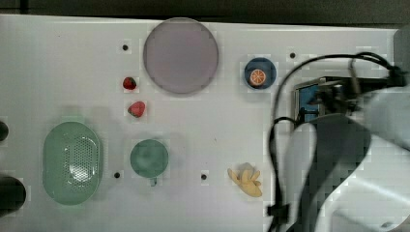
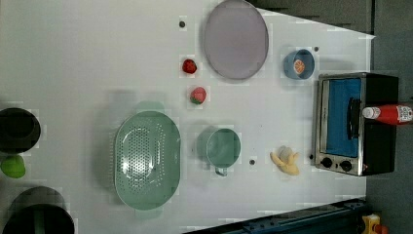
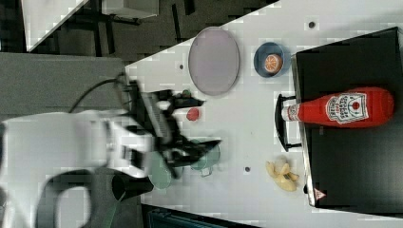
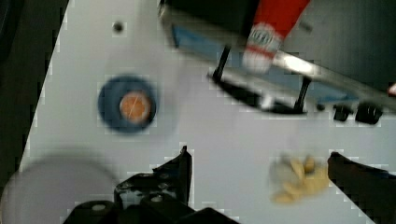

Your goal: Pick Ketchup from oven and place it on table.

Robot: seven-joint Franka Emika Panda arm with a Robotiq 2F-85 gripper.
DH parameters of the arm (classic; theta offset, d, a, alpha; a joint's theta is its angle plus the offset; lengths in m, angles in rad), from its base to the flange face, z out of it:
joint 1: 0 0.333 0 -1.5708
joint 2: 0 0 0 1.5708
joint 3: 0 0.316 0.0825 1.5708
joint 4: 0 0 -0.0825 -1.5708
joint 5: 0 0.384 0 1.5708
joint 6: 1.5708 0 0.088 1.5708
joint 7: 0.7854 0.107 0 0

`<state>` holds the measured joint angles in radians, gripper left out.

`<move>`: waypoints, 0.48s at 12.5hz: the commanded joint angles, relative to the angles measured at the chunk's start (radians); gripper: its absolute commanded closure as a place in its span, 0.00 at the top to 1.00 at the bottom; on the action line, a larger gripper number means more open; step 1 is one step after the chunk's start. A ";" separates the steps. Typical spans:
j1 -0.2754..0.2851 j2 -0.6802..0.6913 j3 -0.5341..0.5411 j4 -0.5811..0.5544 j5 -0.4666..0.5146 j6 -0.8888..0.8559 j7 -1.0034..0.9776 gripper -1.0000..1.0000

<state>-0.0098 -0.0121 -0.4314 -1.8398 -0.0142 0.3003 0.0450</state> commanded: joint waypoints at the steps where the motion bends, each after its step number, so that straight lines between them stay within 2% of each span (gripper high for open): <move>1: -0.028 0.020 -0.072 0.001 0.013 0.114 -0.005 1.00; 6: -0.047 0.181 -0.165 0.006 0.030 0.217 -0.005 1.00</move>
<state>-0.0660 0.1674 -0.6143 -1.8447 0.0150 0.5156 0.0458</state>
